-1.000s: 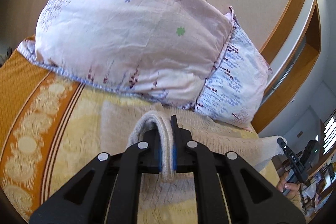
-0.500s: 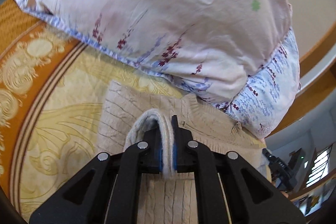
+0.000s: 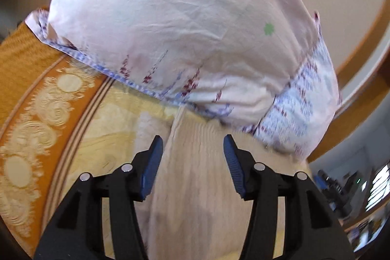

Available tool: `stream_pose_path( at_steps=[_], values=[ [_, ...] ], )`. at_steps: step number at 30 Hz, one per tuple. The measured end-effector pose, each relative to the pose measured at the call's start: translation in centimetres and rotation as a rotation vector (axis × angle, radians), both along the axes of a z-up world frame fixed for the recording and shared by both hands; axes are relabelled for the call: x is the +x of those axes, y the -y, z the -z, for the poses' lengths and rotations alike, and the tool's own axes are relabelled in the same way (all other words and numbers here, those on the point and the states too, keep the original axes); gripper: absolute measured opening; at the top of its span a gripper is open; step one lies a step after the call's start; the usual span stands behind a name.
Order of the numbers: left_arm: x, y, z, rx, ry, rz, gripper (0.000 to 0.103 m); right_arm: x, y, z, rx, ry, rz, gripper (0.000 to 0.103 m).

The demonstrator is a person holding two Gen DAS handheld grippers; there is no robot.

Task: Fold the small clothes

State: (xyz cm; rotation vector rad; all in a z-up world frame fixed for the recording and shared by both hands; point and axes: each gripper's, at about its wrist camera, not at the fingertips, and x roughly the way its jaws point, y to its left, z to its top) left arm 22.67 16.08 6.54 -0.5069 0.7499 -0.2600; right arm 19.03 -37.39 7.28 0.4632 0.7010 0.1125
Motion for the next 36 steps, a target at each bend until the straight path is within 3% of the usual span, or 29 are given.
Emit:
stream_pose_path(
  at_steps=[3,10,11,12,19,21,23,31,36],
  values=[
    [-1.8,0.5,0.5,0.073,-0.014,0.032,0.051,-0.9,0.0,1.2,-0.018,-0.046,-0.025,0.044],
    [-3.6,1.5,2.2,0.13,-0.052,0.076,0.05,-2.3,-0.4,3.7,-0.065,-0.118,-0.061,0.04],
    [-3.6,1.5,2.6,0.129,-0.066,0.076,0.048,-2.4,-0.5,3.9,-0.067,-0.124,-0.067,0.036],
    [-3.6,1.5,2.9,0.129,-0.075,0.076,0.045,-2.5,-0.7,4.2,-0.076,-0.134,-0.078,0.031],
    [-3.6,1.8,4.4,0.145,-0.114,0.073,0.032,-2.6,-1.1,5.2,-0.115,-0.15,-0.086,0.026],
    [-3.5,1.6,4.6,0.14,-0.122,0.064,0.026,-2.8,-1.4,5.2,-0.134,-0.147,-0.087,0.023],
    [-3.5,1.4,4.9,0.124,-0.133,0.068,0.008,-2.9,-1.8,5.1,-0.159,-0.134,-0.089,0.012],
    [-4.8,0.4,3.5,0.09,-0.11,0.098,0.007,-5.3,-1.0,2.2,-0.11,-0.046,-0.05,0.01],
    [-5.5,0.2,3.8,0.115,-0.113,0.126,0.007,-5.8,-1.2,3.5,-0.162,-0.108,-0.035,0.01]
  ],
)
